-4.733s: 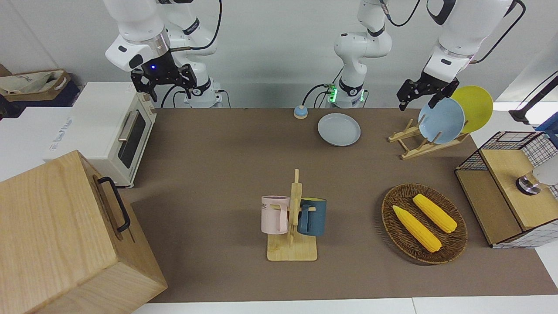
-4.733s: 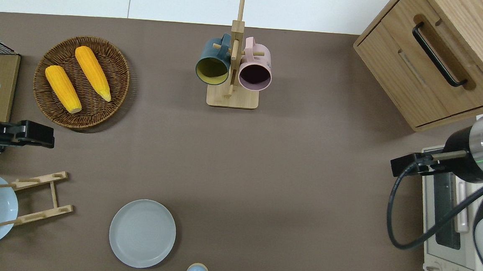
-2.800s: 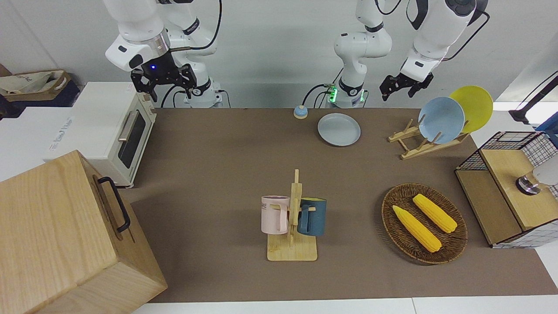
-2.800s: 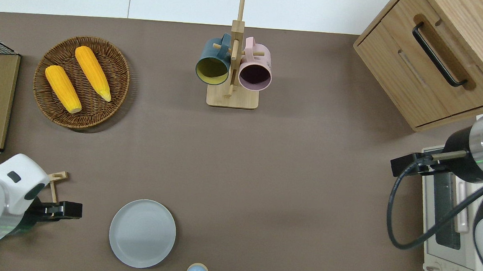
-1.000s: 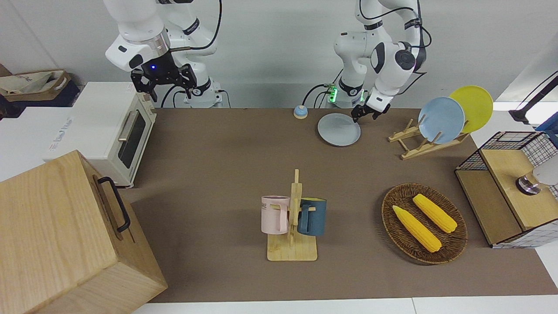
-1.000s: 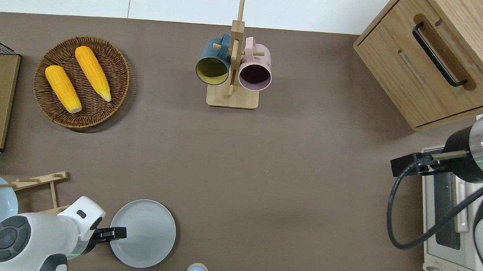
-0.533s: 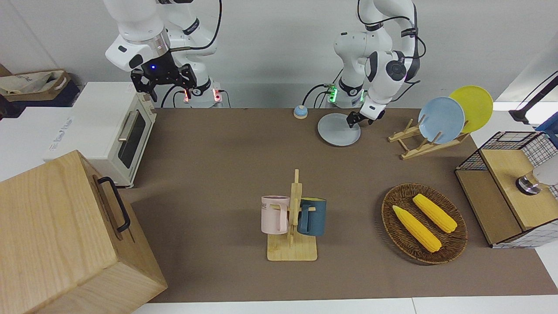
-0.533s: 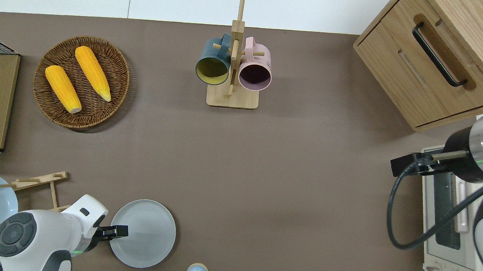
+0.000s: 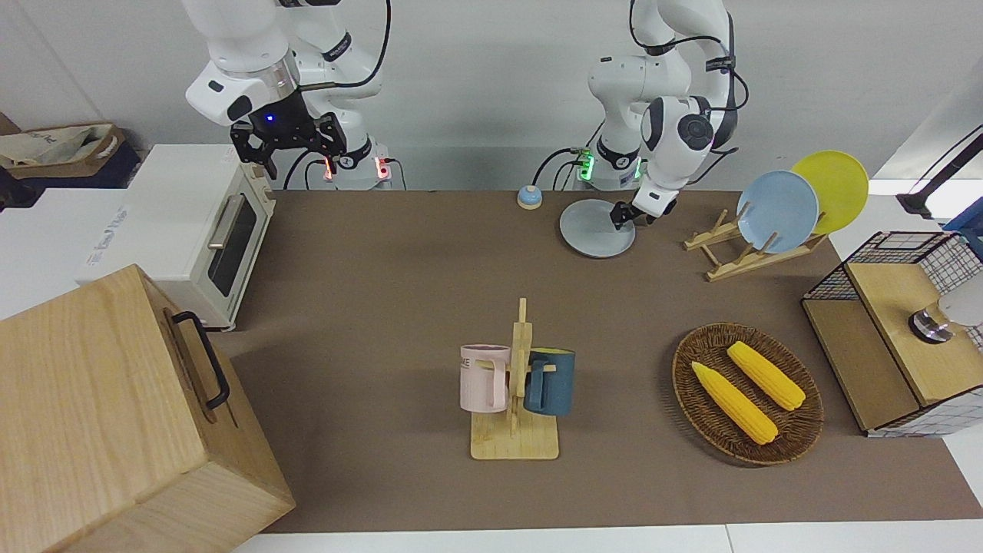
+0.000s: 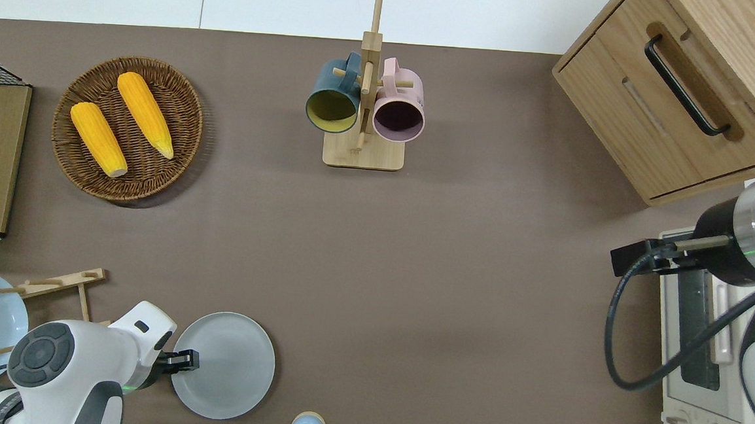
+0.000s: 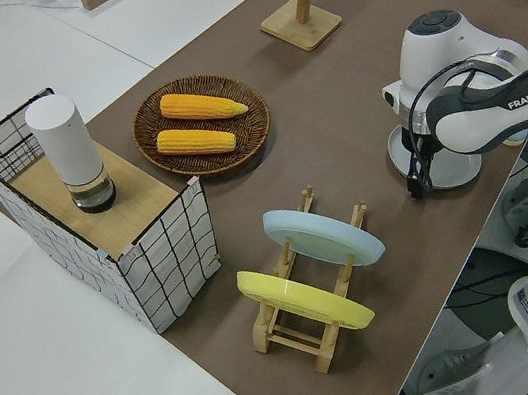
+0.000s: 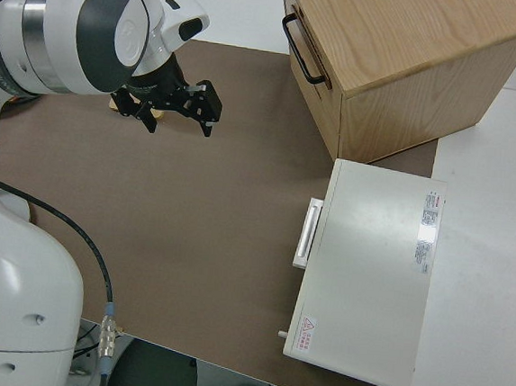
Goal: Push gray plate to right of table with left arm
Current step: 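Lower the left gripper against the gray plate's edge nearest it, then push the gray plate with the left gripper toward the toaster oven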
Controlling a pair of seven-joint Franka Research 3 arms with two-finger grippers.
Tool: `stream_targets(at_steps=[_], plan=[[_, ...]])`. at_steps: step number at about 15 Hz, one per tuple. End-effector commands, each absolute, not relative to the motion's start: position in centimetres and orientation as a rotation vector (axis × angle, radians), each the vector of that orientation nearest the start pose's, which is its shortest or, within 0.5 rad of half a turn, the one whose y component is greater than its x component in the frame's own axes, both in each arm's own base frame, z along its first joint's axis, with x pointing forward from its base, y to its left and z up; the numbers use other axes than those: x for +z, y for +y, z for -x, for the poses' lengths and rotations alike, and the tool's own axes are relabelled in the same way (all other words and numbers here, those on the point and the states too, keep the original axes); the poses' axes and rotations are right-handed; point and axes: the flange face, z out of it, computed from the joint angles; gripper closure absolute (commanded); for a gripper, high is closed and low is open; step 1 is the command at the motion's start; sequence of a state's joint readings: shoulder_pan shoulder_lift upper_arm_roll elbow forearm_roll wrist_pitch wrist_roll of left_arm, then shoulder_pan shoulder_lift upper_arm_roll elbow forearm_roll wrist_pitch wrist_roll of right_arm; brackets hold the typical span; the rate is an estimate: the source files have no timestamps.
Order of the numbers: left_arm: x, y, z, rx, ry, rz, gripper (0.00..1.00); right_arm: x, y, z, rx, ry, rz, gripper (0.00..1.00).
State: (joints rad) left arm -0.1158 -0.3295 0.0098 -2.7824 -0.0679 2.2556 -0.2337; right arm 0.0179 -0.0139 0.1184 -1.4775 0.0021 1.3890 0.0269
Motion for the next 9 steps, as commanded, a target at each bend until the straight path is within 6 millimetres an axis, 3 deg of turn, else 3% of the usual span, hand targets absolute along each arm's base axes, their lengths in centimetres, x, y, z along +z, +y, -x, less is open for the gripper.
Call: stream_targets(at_steps=[1,9], plan=[[28.66,-4.3,-33.86,0.312,-0.295,3.134,0.85,66.38,7.01,-52.33,0.126,-0.16,3.138,0.017],[28.81,-4.36,-33.8,0.32,-0.301,3.132,0.94,66.39,6.99,-52.35,0.123,-0.16,3.139,0.017]])
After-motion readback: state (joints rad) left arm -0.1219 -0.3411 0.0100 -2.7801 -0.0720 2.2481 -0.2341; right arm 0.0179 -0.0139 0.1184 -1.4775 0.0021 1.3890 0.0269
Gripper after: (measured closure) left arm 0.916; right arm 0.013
